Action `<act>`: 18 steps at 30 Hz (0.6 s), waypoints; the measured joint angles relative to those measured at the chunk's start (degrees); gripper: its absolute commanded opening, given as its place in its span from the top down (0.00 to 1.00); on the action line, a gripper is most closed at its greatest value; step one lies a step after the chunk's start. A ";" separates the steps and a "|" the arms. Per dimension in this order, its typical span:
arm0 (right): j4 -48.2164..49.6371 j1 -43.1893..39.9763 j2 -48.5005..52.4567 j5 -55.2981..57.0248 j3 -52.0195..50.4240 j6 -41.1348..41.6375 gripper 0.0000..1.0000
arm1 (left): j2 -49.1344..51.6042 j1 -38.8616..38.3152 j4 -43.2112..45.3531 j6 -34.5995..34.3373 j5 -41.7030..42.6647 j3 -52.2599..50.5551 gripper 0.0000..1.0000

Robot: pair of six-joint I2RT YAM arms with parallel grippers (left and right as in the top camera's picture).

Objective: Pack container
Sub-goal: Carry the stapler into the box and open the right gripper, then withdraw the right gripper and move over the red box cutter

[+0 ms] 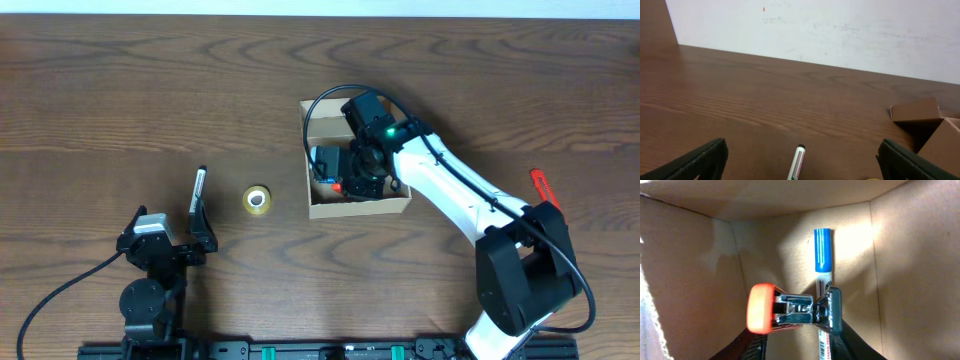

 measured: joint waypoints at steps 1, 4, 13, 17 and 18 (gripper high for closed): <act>0.00 -0.07 0.00 -0.11 0.00 0.07 0.68 | 0.00 0.00 0.02 0.00 0.00 0.00 0.05; -0.02 -0.26 0.00 -0.22 0.00 0.33 0.60 | 0.00 0.00 0.04 0.00 0.00 0.00 0.05; 0.79 -0.61 3.63 1.60 0.00 4.42 0.34 | 0.00 0.00 0.22 0.00 0.00 -0.07 0.05; 0.92 -0.63 6.36 3.30 -0.11 6.12 0.34 | 0.00 0.00 0.24 0.00 0.00 -0.07 0.05; 1.25 -0.63 6.58 3.72 -0.15 6.34 0.36 | 0.00 0.00 0.24 0.00 0.00 -0.07 0.05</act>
